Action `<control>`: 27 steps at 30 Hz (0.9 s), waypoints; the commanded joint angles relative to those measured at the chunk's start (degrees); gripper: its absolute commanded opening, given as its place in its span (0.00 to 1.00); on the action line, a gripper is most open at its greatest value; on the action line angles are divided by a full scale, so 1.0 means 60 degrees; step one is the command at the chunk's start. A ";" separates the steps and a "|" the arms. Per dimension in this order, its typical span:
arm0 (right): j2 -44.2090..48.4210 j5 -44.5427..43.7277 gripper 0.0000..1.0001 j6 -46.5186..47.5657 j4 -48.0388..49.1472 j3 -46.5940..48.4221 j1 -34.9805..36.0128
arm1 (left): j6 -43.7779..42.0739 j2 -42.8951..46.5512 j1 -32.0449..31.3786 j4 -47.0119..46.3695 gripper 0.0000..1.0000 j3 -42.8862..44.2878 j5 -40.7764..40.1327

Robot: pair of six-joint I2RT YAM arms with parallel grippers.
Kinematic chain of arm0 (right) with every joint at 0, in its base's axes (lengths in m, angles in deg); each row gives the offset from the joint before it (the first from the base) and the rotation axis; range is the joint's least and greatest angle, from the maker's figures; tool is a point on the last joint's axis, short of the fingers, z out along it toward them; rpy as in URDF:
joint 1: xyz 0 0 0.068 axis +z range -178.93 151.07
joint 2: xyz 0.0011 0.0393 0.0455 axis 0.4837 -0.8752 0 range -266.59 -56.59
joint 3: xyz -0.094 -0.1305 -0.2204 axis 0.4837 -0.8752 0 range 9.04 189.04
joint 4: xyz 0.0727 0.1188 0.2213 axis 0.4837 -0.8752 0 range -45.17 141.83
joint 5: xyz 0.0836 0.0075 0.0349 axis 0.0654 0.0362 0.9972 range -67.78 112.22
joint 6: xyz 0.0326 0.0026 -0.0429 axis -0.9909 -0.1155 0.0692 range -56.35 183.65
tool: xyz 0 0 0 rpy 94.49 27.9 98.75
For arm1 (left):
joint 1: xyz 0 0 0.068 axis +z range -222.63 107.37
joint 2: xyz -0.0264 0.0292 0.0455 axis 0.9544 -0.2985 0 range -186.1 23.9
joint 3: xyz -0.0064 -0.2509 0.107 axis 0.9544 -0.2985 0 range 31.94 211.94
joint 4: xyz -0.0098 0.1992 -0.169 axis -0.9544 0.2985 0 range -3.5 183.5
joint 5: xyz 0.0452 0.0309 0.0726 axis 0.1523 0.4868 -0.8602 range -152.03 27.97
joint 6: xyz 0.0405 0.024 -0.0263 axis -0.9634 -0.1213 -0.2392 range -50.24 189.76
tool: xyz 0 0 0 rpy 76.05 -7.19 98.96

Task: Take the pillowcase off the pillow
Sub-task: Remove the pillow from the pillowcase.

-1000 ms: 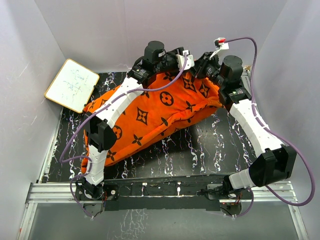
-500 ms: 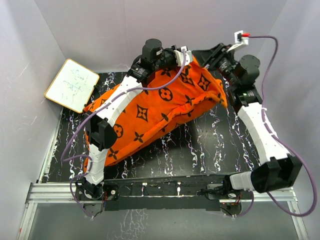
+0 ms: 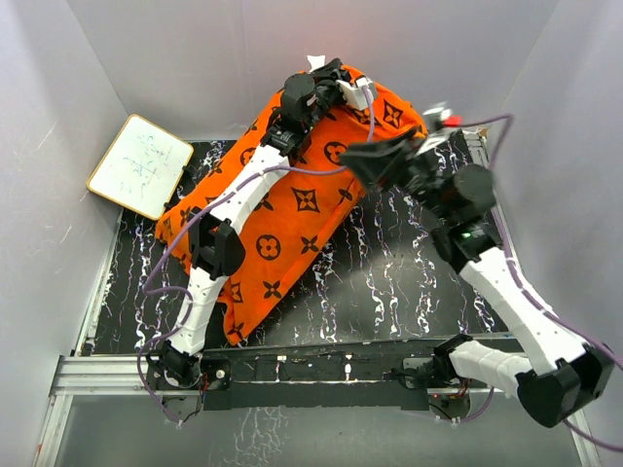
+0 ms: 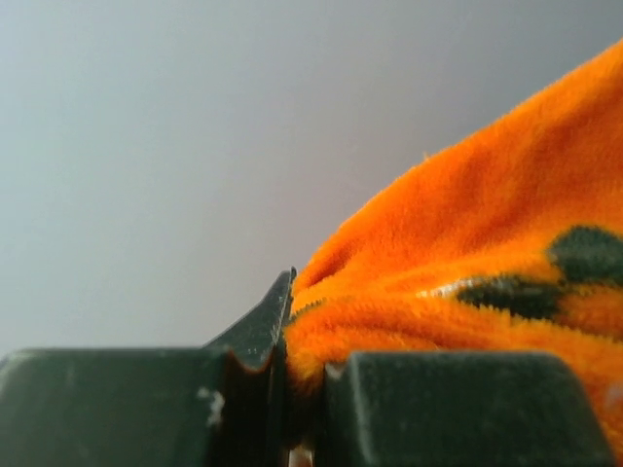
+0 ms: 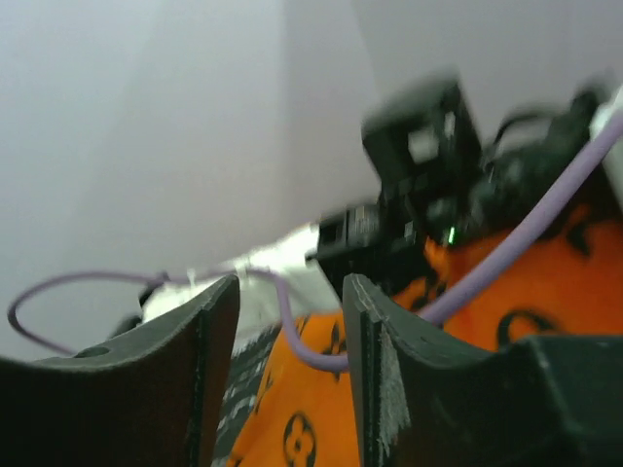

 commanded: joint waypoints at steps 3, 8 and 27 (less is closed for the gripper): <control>-0.0749 0.0241 0.42 0.0496 -0.0148 -0.1688 0.1356 | -0.0256 0.2406 -0.0207 -0.3575 0.00 0.0941 -0.0199; -0.1349 0.0671 0.48 -0.0492 0.1512 -0.2535 0.1417 | 0.0049 0.3230 -0.0261 -0.3237 0.00 0.0399 -0.0322; -0.3667 -0.3796 0.64 0.0798 0.0516 -0.1265 0.0887 | -0.0524 0.5143 -0.1784 -0.1879 0.00 -0.0084 -0.0654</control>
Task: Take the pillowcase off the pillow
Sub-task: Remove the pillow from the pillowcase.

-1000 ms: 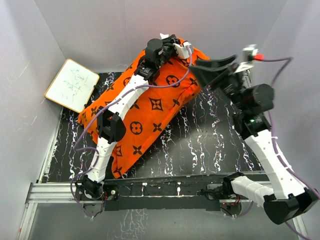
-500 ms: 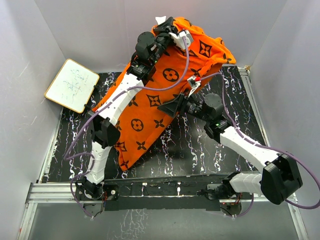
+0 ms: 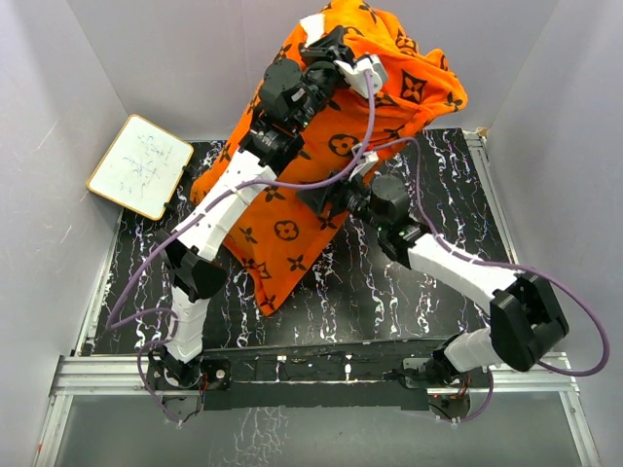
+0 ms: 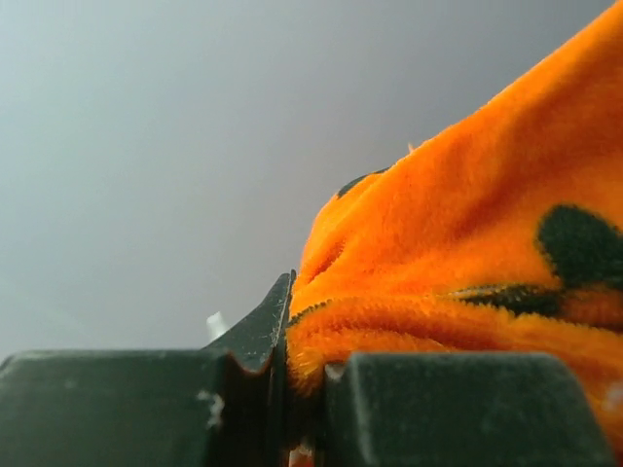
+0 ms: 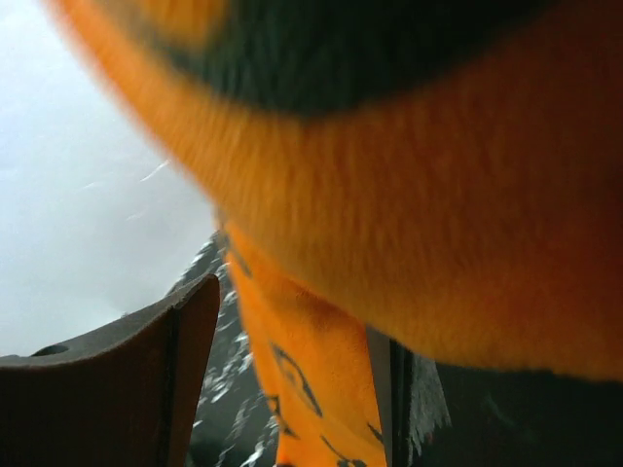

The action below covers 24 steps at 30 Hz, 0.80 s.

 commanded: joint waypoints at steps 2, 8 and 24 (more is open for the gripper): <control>-0.0860 -0.1841 0.64 0.0972 -0.0551 0.1521 -0.1982 | -0.0537 0.2649 -0.1053 -0.2086 0.00 0.0194 0.0039; -0.1791 -0.1702 0.64 0.1742 -0.1082 0.3792 -0.2732 | -0.0419 0.3618 -0.1439 -0.1578 0.00 -0.0443 -0.0415; 0.0207 -0.1641 0.68 0.0536 -0.0380 0.0956 -0.1800 | 0.3940 0.5662 -0.1498 0.3288 0.00 -0.3950 -0.2674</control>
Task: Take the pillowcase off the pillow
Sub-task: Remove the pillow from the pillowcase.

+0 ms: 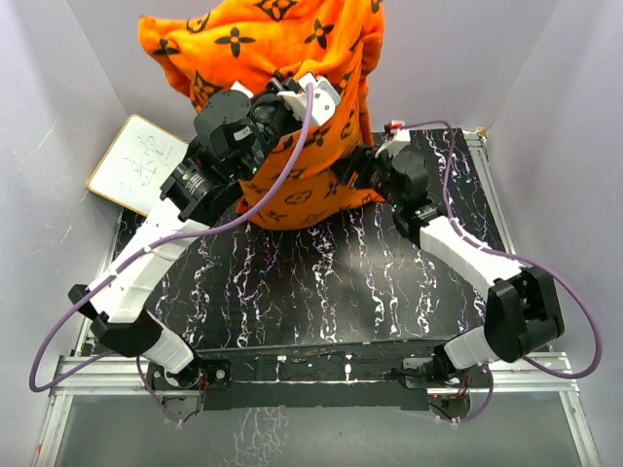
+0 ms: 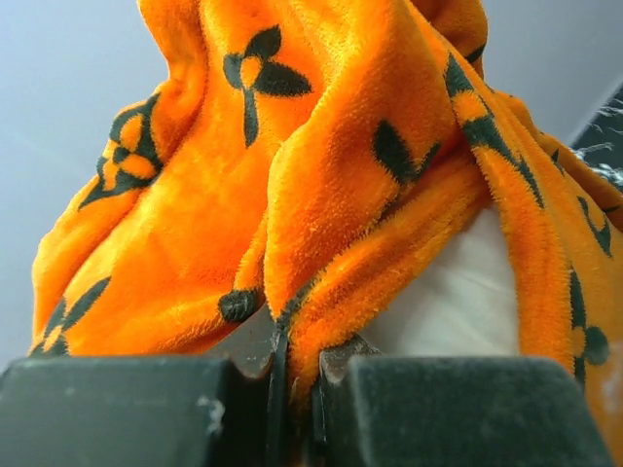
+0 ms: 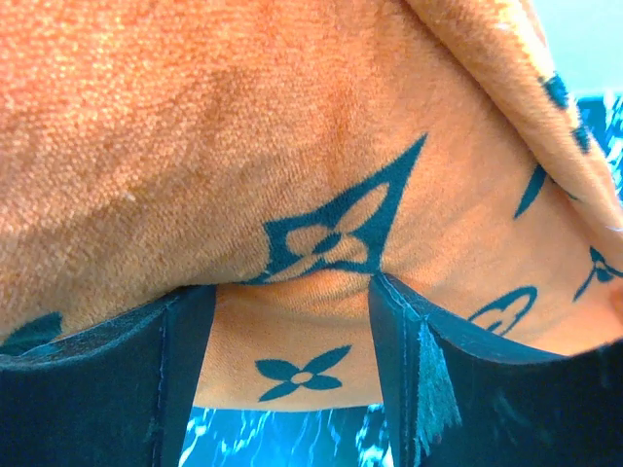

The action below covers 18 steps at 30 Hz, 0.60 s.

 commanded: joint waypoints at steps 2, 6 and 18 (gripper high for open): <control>0.1692 -0.0978 0.71 -0.0850 0.0694 -0.0932 0.0455 | 0.2215 0.0890 -0.0297 -0.0266 0.00 -0.0752 -0.0130; 0.2941 -0.1819 0.74 -0.1174 -0.0015 -0.0841 0.0626 | 0.2974 0.0607 -0.0296 0.0302 0.00 -0.0558 0.0190; 0.3024 -0.2377 0.79 -0.1552 -0.2092 0.2086 0.1415 | 0.3627 -0.0051 -0.0292 0.1096 0.00 0.0265 0.0607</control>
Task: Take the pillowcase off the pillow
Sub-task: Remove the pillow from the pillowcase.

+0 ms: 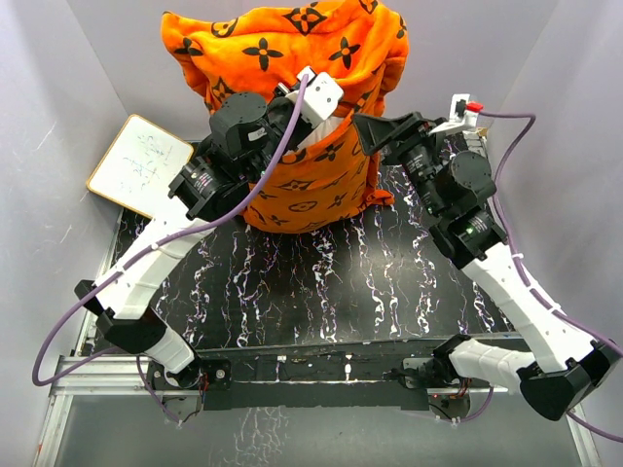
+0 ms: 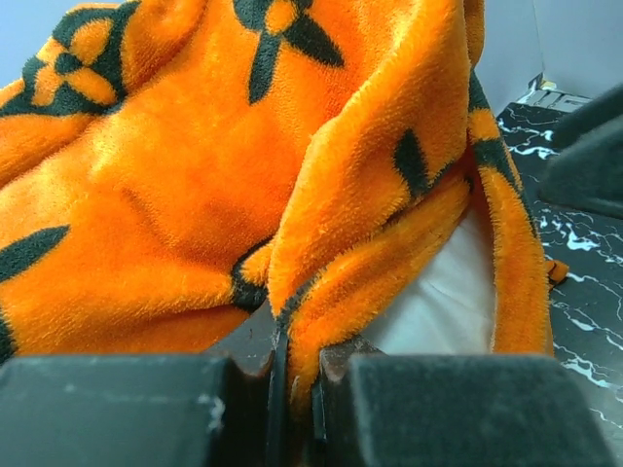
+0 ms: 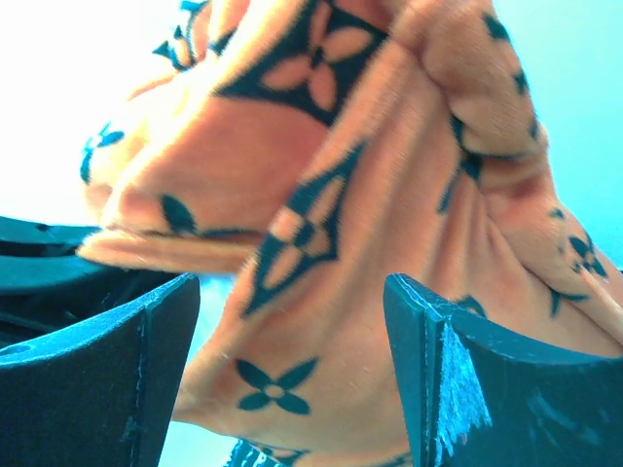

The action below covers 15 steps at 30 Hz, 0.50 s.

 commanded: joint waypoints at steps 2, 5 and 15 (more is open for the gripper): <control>-0.0718 -0.0090 0.79 -0.0146 -0.0629 0.1230 0.0346 | 0.0564 0.0036 -0.0062 0.0084 0.00 0.0380 0.0282; -0.1112 -0.0207 0.78 0.0047 -0.0726 0.1687 0.0586 | 0.0548 0.0085 -0.0063 0.0085 0.00 0.0272 0.0303; -0.1752 -0.1864 0.55 0.1070 -0.1470 0.2012 0.1182 | 0.0101 0.0274 -0.0055 -0.0151 0.00 0.0312 0.0164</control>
